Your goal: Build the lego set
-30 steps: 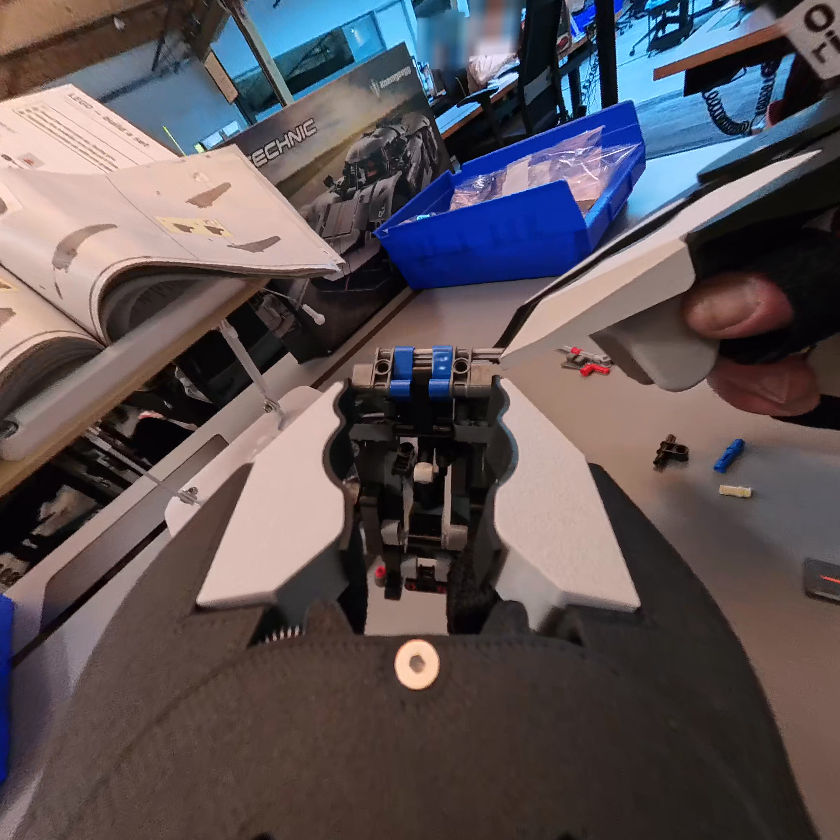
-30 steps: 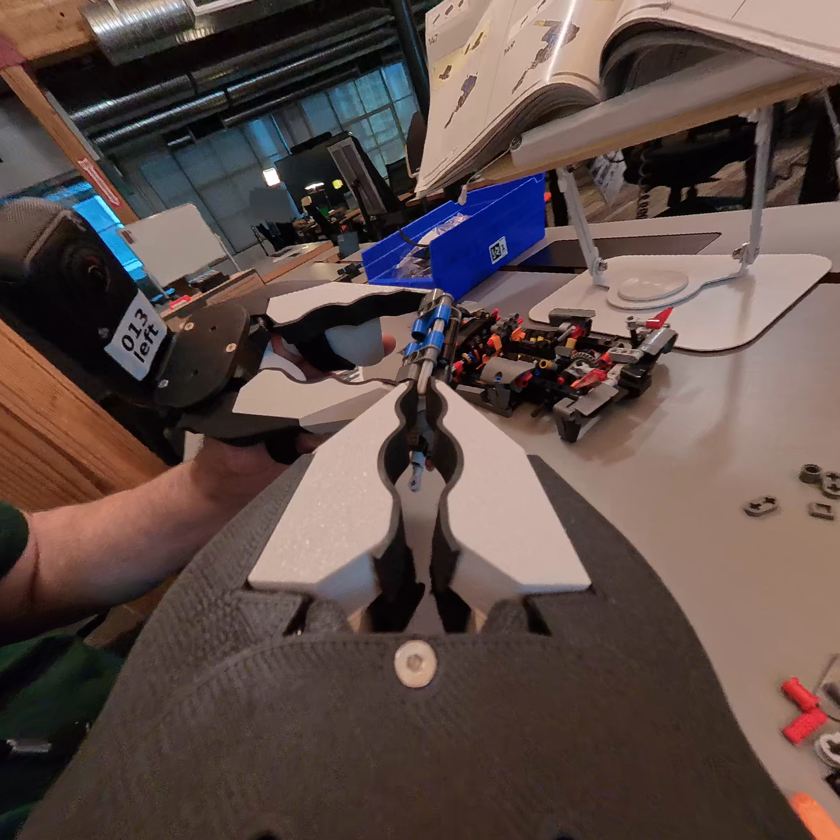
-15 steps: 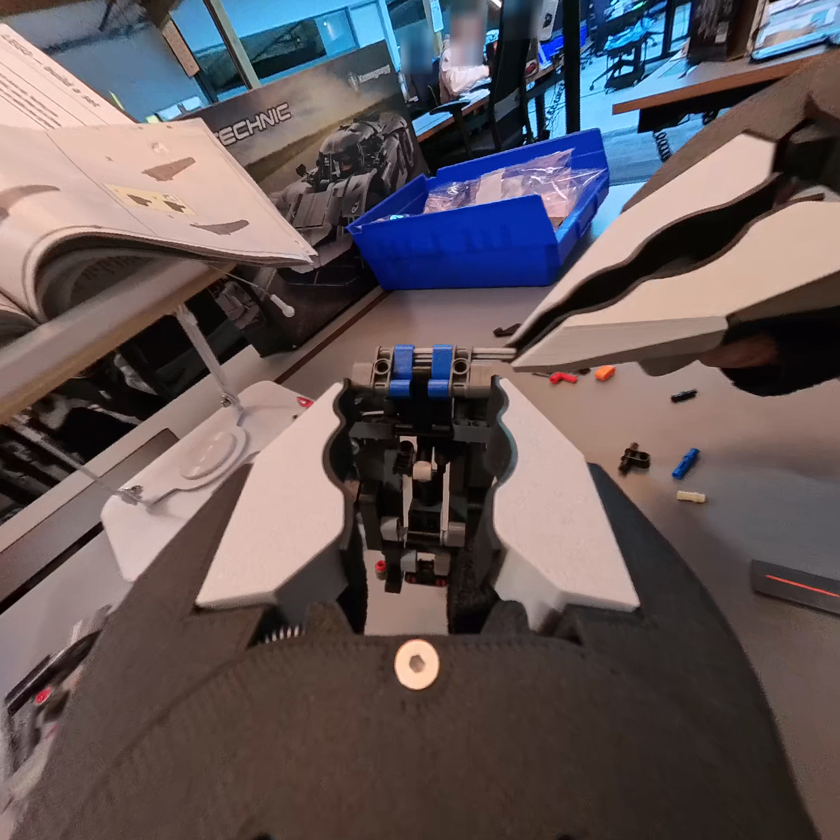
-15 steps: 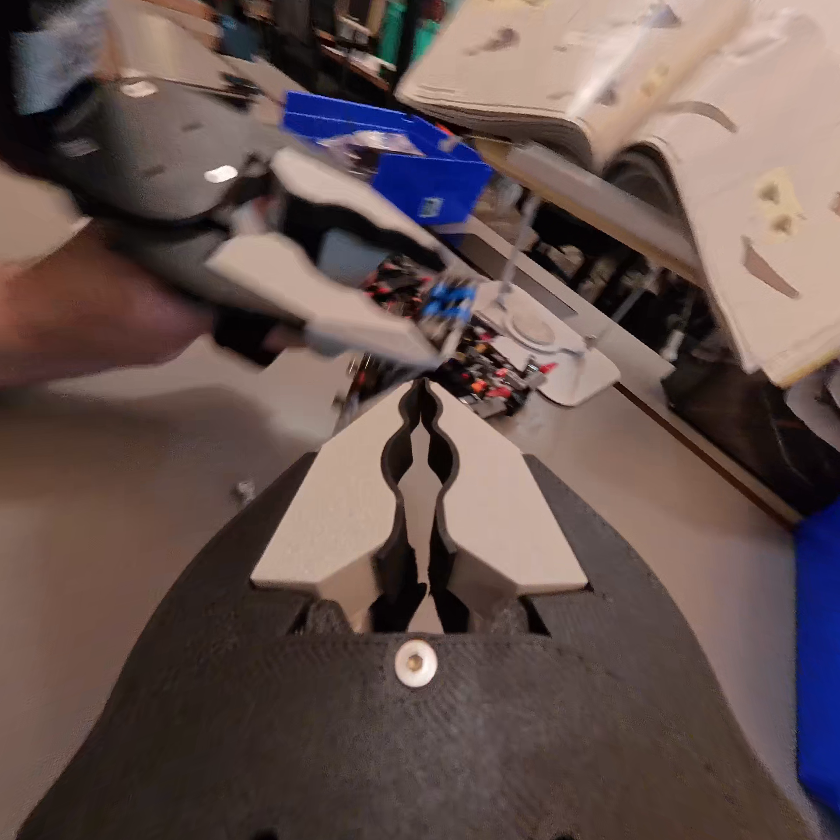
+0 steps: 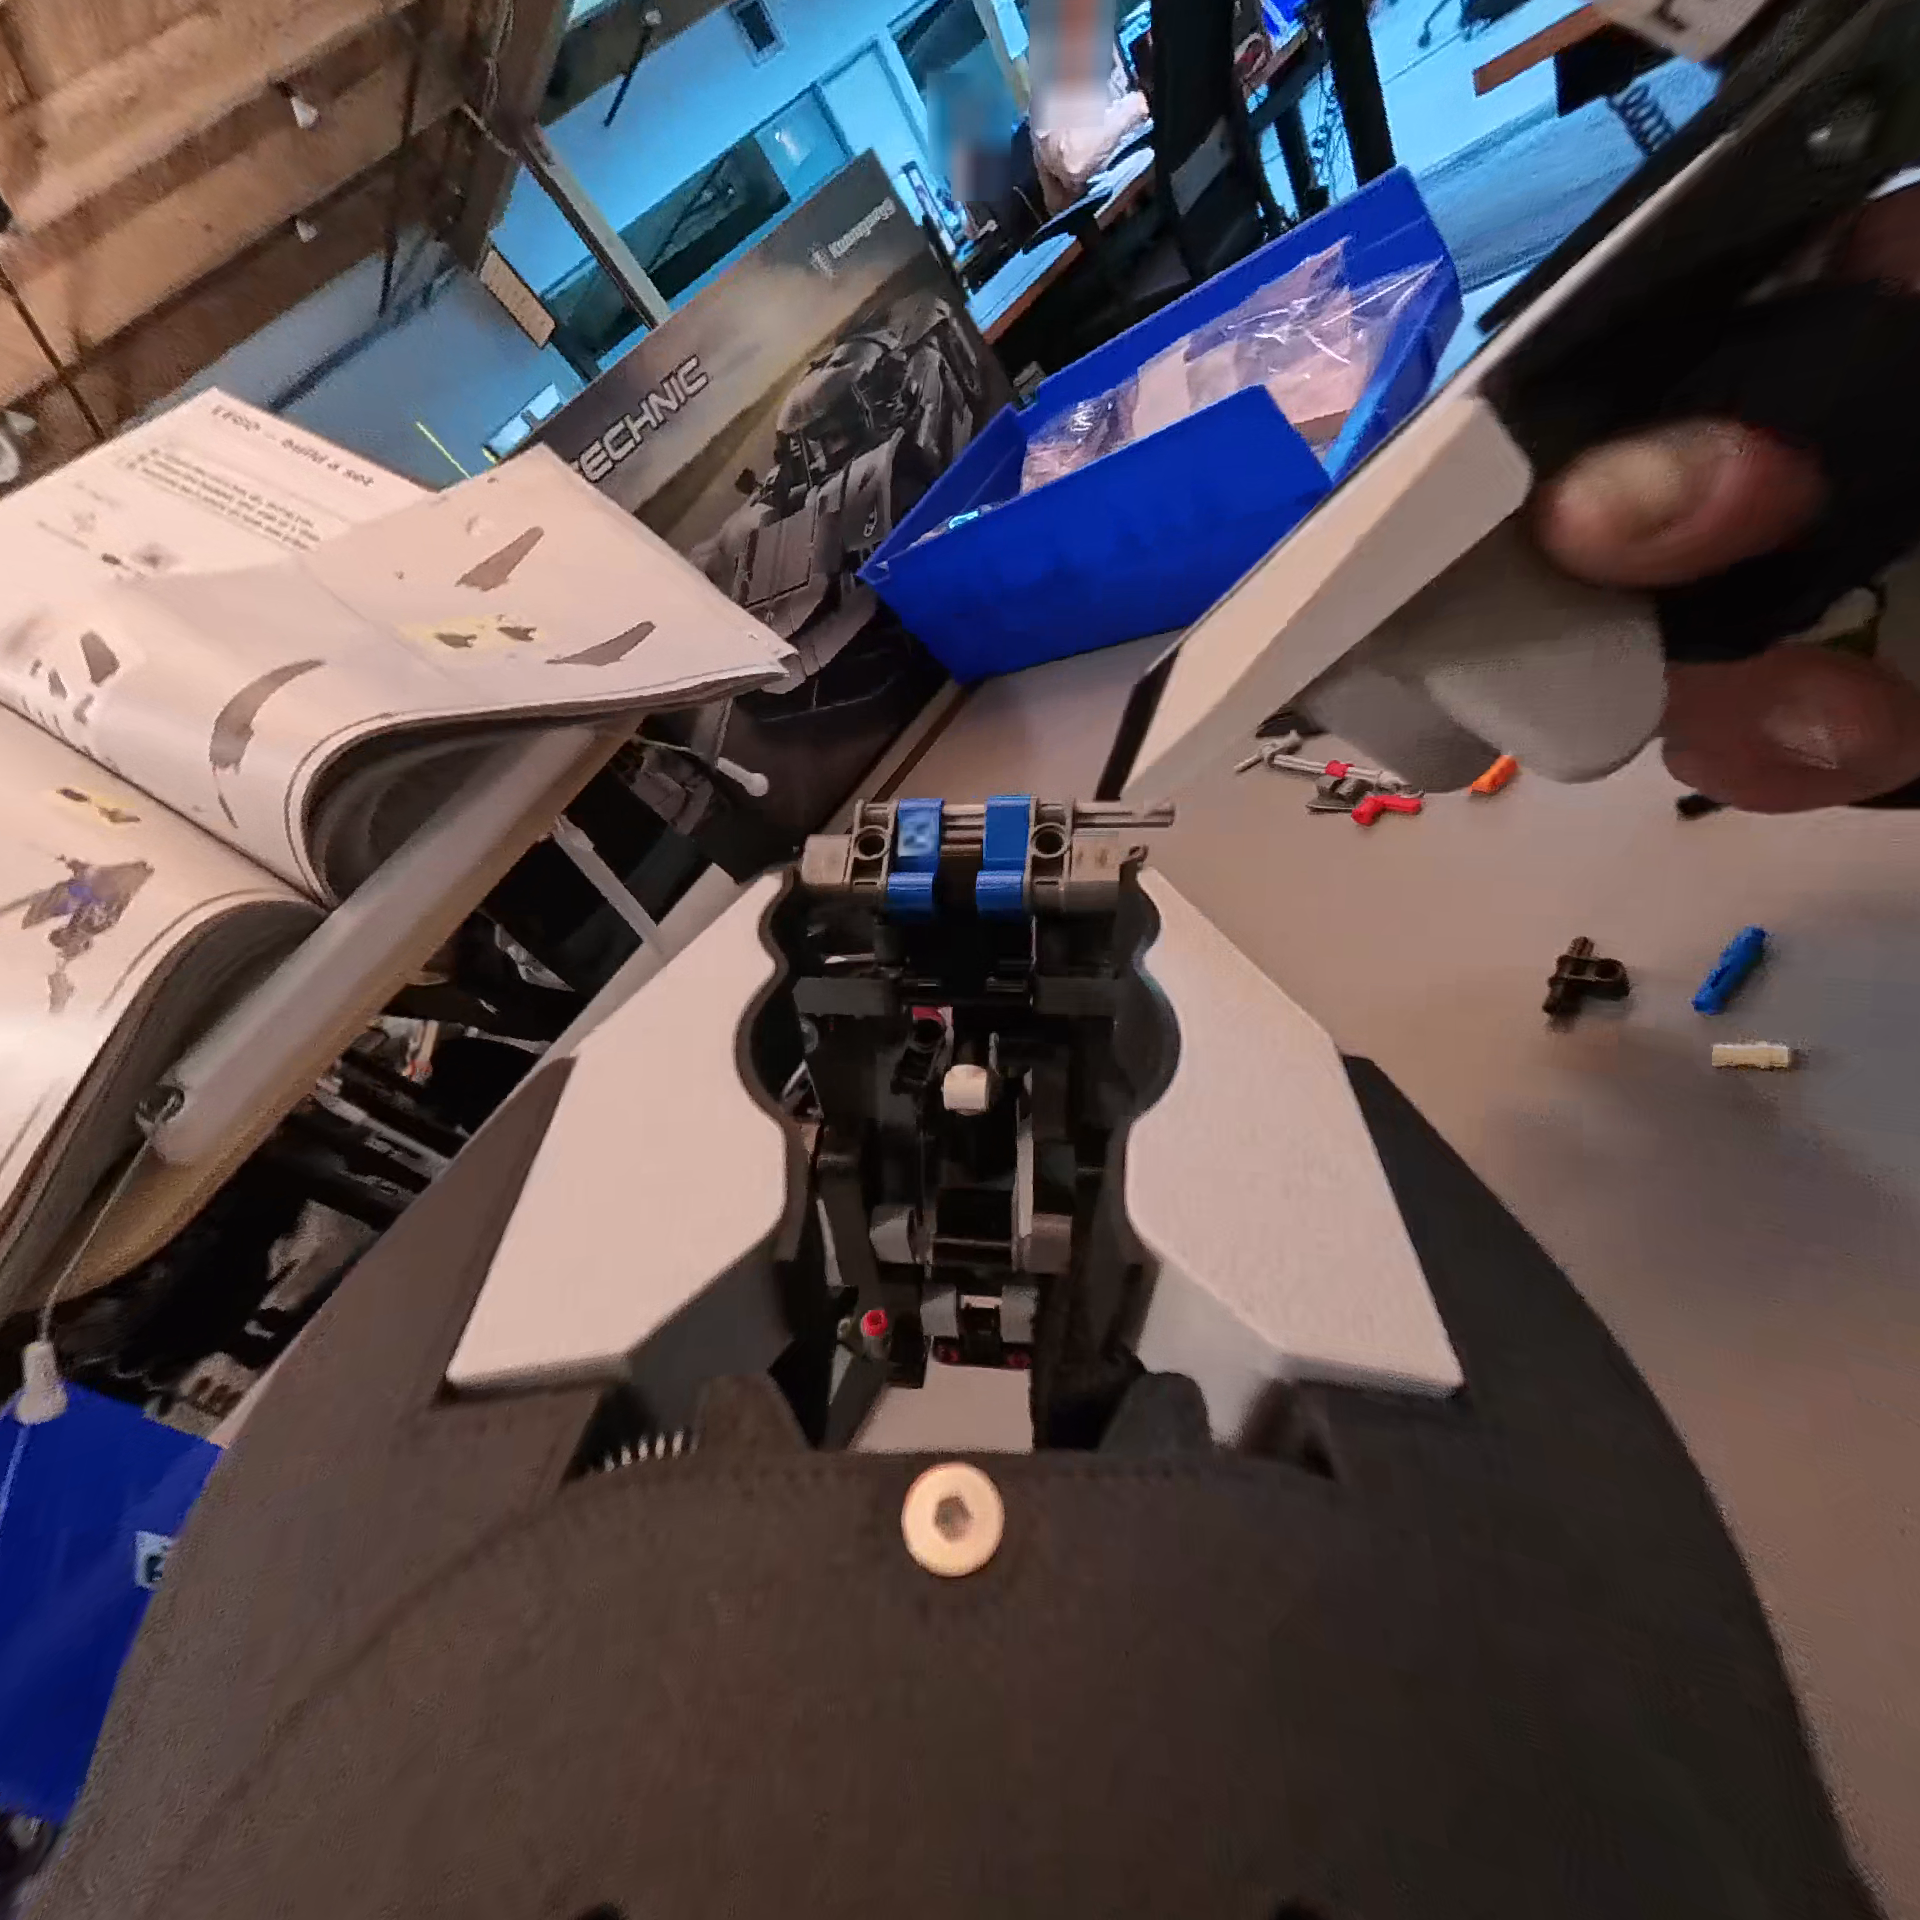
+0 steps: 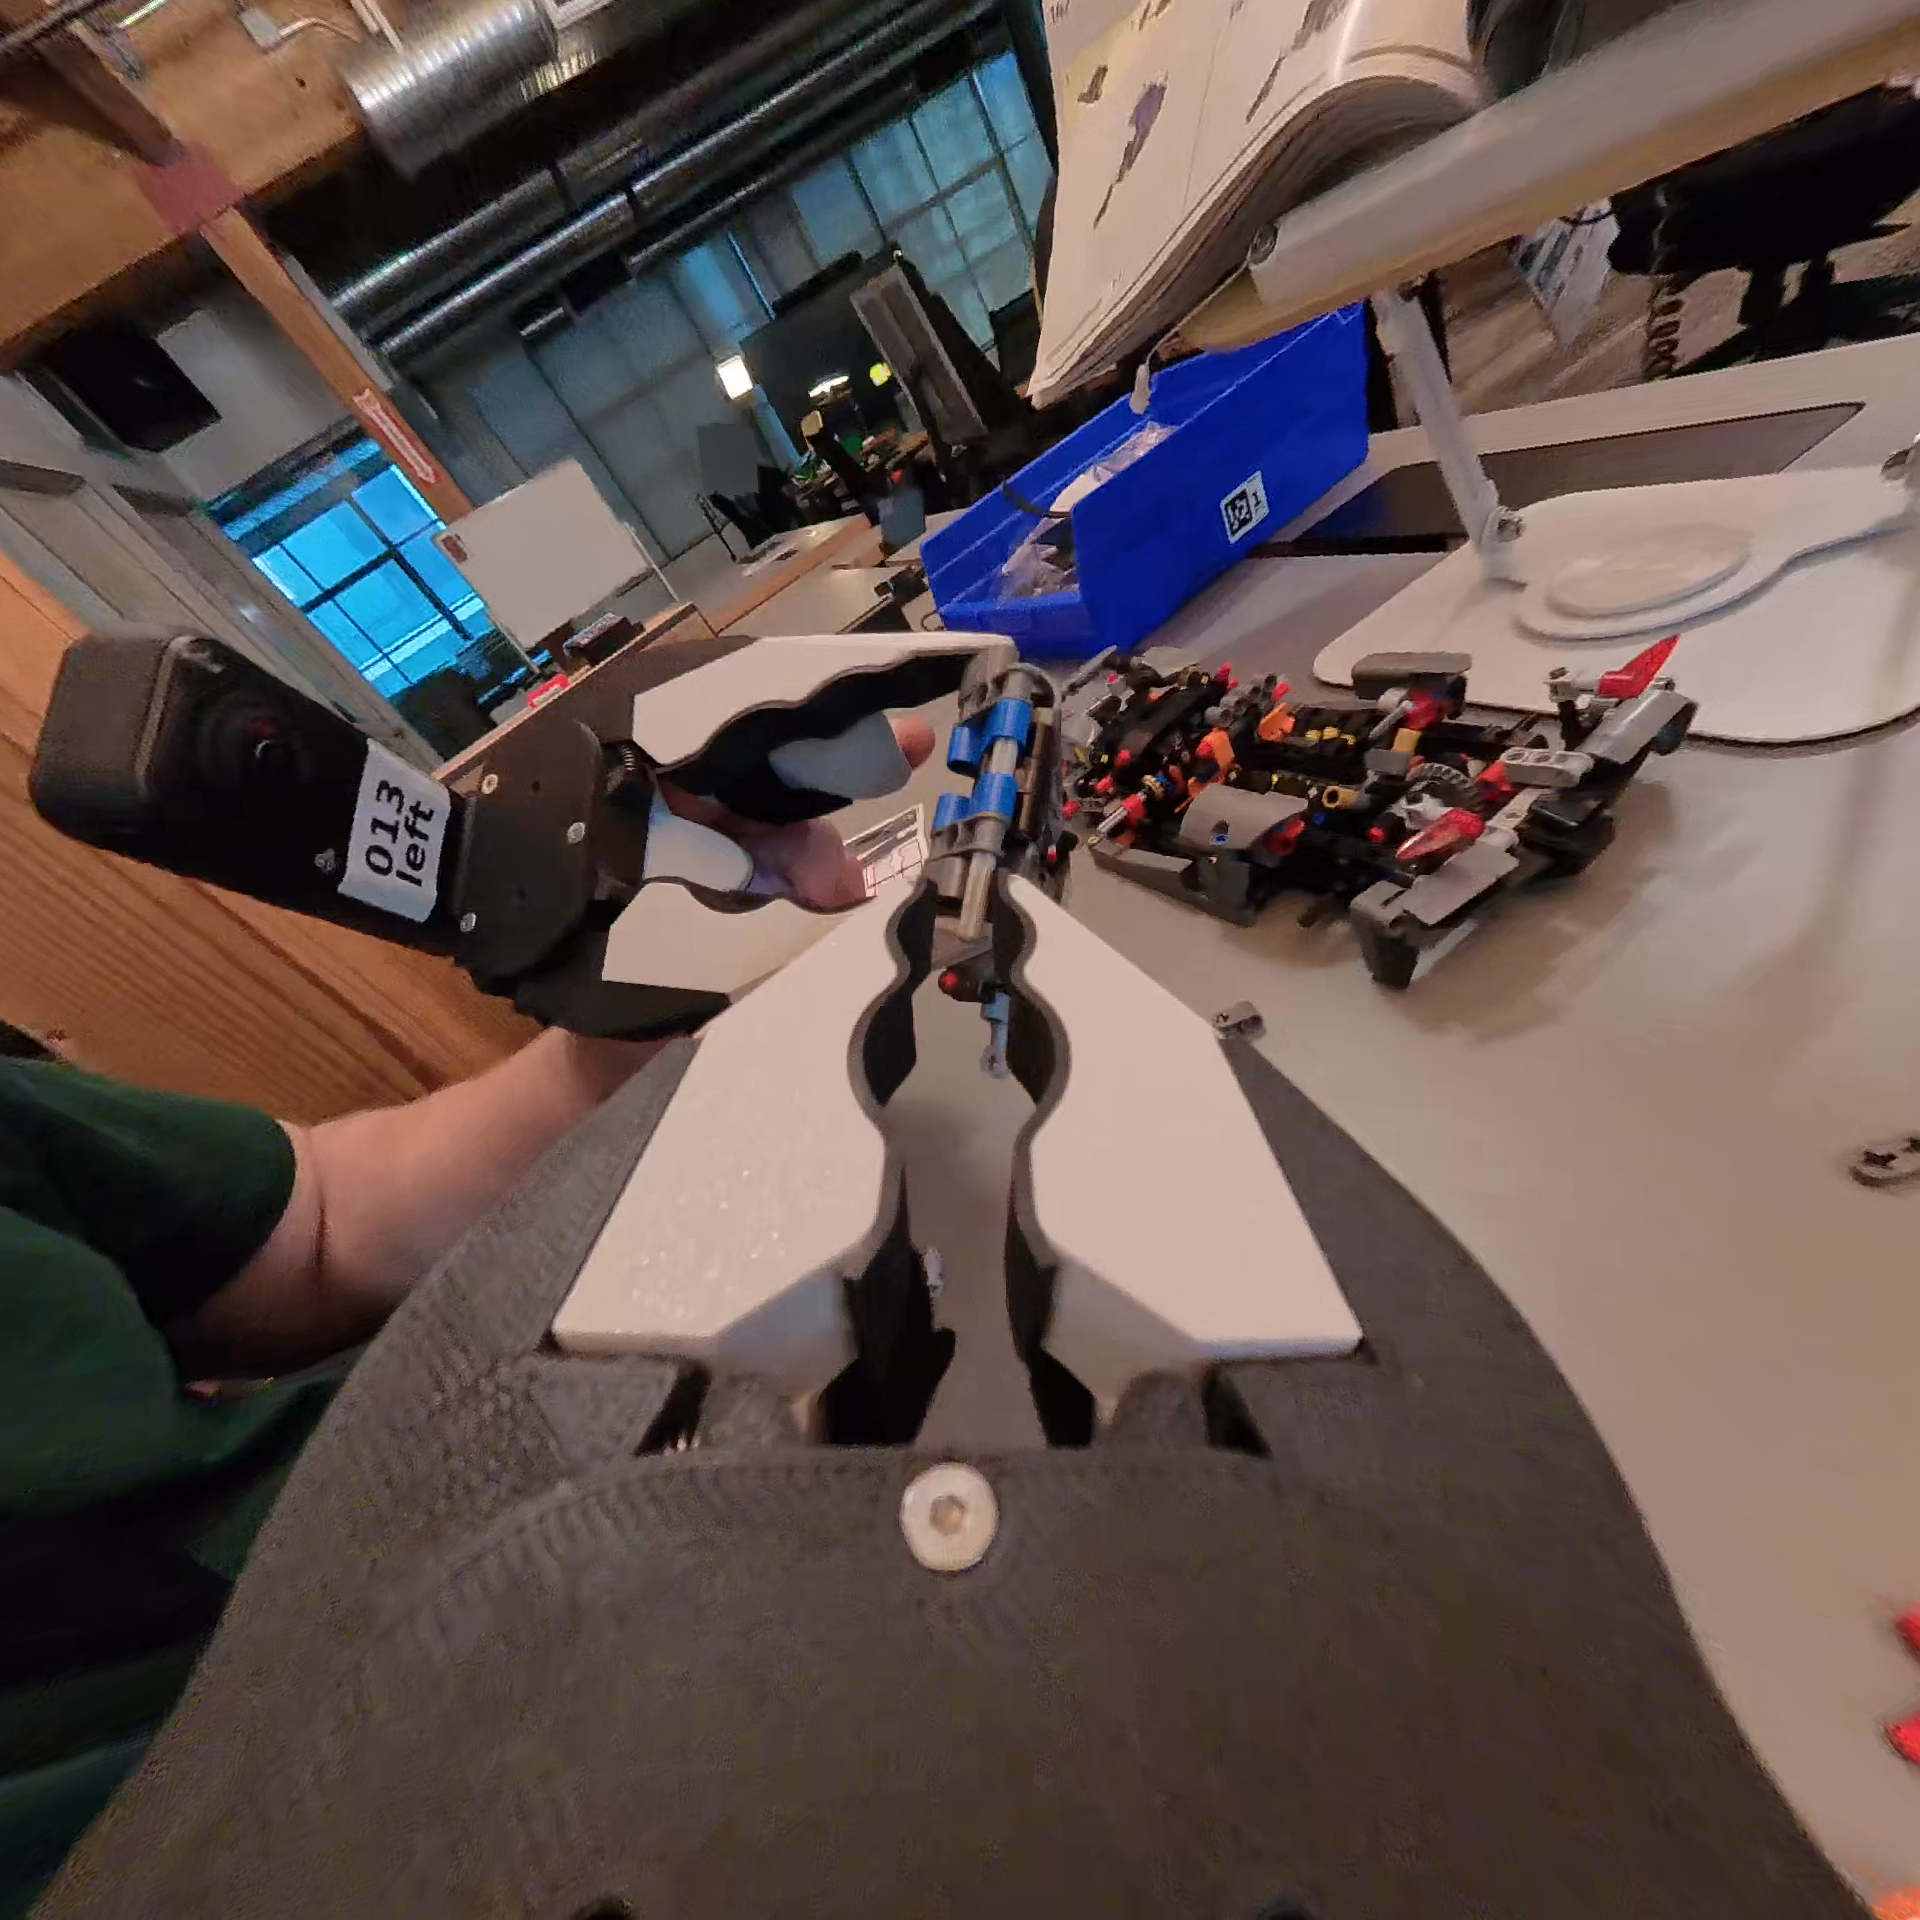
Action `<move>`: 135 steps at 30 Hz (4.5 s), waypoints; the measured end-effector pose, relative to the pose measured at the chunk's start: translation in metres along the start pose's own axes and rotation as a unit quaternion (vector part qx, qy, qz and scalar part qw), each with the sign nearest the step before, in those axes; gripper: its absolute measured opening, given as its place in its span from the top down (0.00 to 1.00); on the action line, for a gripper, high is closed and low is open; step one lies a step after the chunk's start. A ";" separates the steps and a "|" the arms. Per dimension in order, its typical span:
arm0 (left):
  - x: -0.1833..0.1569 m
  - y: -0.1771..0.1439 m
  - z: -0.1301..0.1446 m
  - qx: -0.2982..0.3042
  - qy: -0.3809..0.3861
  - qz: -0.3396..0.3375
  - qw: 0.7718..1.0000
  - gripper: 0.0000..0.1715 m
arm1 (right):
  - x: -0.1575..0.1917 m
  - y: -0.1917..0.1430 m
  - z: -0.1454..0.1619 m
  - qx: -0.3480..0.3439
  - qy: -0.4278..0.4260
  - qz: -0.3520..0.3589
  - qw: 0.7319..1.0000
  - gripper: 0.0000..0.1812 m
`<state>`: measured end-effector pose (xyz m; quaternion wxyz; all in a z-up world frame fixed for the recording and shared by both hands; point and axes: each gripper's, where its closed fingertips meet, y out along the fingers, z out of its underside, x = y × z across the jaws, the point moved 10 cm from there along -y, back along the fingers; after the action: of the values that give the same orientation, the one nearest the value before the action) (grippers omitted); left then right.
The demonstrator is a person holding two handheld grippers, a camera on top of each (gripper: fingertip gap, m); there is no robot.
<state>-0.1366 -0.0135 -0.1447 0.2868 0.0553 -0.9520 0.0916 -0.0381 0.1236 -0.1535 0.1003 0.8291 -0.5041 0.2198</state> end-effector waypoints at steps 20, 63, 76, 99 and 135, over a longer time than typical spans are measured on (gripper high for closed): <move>-0.009 -0.002 0.001 -0.022 0.046 0.019 0.999 0.66 | -0.010 -0.004 0.010 0.002 0.079 -0.049 0.996 0.99; -0.028 0.001 0.005 -0.010 0.039 0.099 0.994 0.68 | 0.001 -0.017 0.014 0.100 -0.055 -0.017 0.993 0.99; -0.029 0.002 -0.001 -0.027 0.014 0.122 0.992 0.68 | 0.023 -0.027 0.010 0.124 -0.203 0.062 0.969 0.99; -0.044 -0.007 -0.018 -0.042 0.153 0.109 0.981 0.69 | 0.004 -0.035 0.028 0.060 0.128 -0.095 0.985 0.95; -0.039 -0.009 -0.017 -0.050 0.115 0.119 0.985 0.69 | 0.012 -0.037 0.012 0.097 -0.006 -0.074 0.992 0.99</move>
<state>-0.0939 -0.0167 -0.1510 0.3841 -0.0833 -0.9158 0.0830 0.0025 0.1271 -0.1566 0.0322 0.8712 -0.4183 0.2550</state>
